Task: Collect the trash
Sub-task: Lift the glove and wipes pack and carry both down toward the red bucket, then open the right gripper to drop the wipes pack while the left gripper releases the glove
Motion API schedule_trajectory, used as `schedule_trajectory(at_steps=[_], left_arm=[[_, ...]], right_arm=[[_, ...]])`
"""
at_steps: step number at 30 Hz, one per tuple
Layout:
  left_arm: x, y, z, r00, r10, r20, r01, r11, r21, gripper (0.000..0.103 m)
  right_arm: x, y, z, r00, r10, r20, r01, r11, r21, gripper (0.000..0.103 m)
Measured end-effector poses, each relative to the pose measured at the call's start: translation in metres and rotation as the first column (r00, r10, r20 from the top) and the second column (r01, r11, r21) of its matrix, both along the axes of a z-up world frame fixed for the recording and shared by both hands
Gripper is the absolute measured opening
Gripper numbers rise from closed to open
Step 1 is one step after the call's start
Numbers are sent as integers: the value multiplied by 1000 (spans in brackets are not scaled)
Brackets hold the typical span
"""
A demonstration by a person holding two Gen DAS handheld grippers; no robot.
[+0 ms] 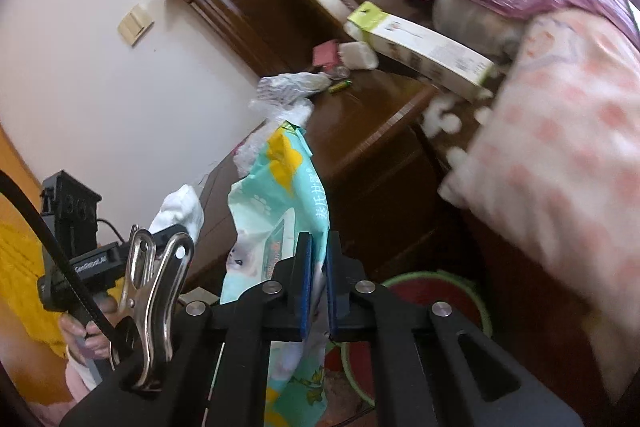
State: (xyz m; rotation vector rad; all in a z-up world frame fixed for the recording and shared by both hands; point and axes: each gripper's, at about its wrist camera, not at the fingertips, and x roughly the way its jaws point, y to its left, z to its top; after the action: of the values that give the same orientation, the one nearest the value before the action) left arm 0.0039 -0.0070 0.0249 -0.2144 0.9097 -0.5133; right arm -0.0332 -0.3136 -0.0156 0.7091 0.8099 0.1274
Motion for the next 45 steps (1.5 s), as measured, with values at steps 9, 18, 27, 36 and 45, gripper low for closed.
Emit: schedule_trajectory(at_steps=[9, 18, 27, 36, 45], left_arm=[[-22, -15, -14, 998, -53, -16, 53, 999, -5, 19], [-25, -26, -34, 995, -85, -50, 85, 996, -3, 19], [-23, -30, -63, 993, -81, -91, 84, 996, 38, 19], [-23, -37, -89, 986, -89, -138, 97, 994, 51, 19], [-20, -49, -111, 978, -101, -182, 116, 991, 72, 19]], right_arm=[[-41, -5, -2, 997, -68, 21, 68, 998, 7, 6], [-35, 6, -54, 990, -77, -115, 69, 995, -71, 6], [-5, 33, -134, 961, -62, -268, 15, 985, -173, 6], [9, 43, -170, 947, -37, -319, -41, 971, -235, 32], [-5, 35, -142, 969, -51, -242, -13, 966, -258, 33]])
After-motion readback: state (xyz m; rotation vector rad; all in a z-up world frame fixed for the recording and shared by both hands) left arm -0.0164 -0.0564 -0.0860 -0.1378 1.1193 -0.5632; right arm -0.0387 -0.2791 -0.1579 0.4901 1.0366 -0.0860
